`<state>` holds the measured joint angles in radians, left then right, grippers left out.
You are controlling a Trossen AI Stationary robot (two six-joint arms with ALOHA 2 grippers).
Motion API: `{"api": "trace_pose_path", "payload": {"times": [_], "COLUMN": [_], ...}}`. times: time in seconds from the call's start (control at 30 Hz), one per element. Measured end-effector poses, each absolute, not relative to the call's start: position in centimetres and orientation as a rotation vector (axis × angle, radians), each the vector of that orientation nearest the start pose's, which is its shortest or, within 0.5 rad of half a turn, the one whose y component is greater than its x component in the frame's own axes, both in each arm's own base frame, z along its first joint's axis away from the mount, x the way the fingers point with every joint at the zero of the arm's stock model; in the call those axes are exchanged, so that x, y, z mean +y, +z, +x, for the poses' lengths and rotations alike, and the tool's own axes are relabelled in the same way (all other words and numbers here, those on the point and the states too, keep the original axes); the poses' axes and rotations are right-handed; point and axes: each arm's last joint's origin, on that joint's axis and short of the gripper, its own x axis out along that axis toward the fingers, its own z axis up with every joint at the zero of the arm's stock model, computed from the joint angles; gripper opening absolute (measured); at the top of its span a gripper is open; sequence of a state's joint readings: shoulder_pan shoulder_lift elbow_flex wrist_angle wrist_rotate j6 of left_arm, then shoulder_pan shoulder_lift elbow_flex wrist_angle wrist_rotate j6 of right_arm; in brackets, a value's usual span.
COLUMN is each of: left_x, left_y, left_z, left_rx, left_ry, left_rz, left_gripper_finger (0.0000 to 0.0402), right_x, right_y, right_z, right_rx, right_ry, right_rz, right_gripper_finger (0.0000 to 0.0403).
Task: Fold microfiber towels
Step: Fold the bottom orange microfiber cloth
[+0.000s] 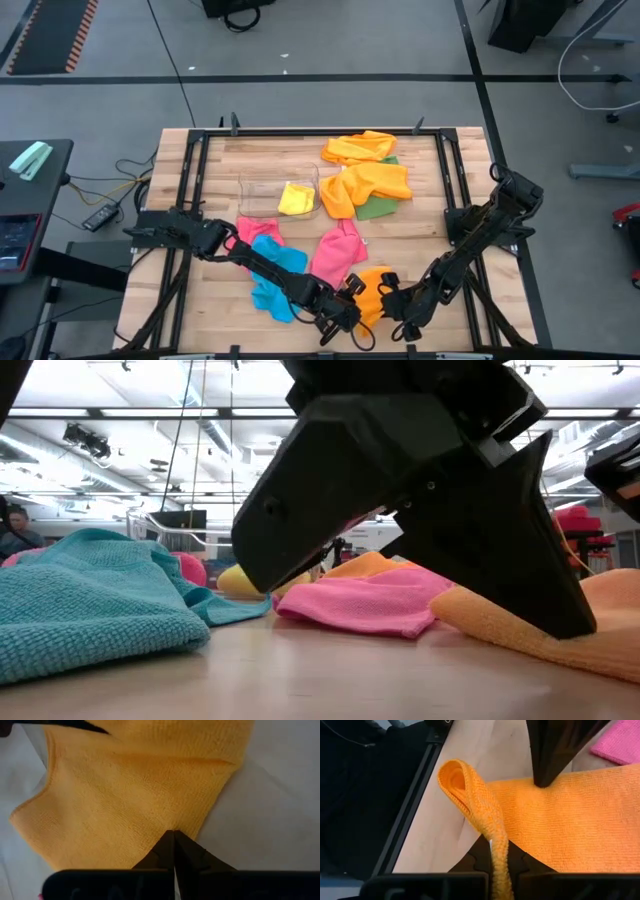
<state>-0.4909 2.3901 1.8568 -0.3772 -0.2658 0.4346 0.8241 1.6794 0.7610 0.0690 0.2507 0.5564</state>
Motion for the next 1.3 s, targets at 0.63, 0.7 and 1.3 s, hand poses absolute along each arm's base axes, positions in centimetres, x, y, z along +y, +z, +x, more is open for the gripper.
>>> {"api": "trace_pose_path", "payload": {"times": [0.63, 0.7, 1.3], "left_x": [-21.9, -21.7, -21.2], "left_y": [10.8, 10.7, 10.5], "left_z": [43.5, 43.5, 43.5], "left_rx": [0.625, 0.634, 0.64], "left_ry": [-0.286, -0.288, -0.287], "left_rz": [0.6, 0.561, 0.527], "left_gripper_finger": [0.0023, 0.0022, 0.0009], "right_x": [21.7, 21.4, 19.2], "right_y": [13.9, 13.9, 16.2], "right_z": [21.8, 22.1, 22.5], "right_rx": [0.857, 0.864, 0.851], "right_ry": [0.314, 0.31, 0.223], "right_rz": [0.093, 0.105, 0.155], "right_gripper_finger": [0.0018, 0.0018, 0.0015]}}
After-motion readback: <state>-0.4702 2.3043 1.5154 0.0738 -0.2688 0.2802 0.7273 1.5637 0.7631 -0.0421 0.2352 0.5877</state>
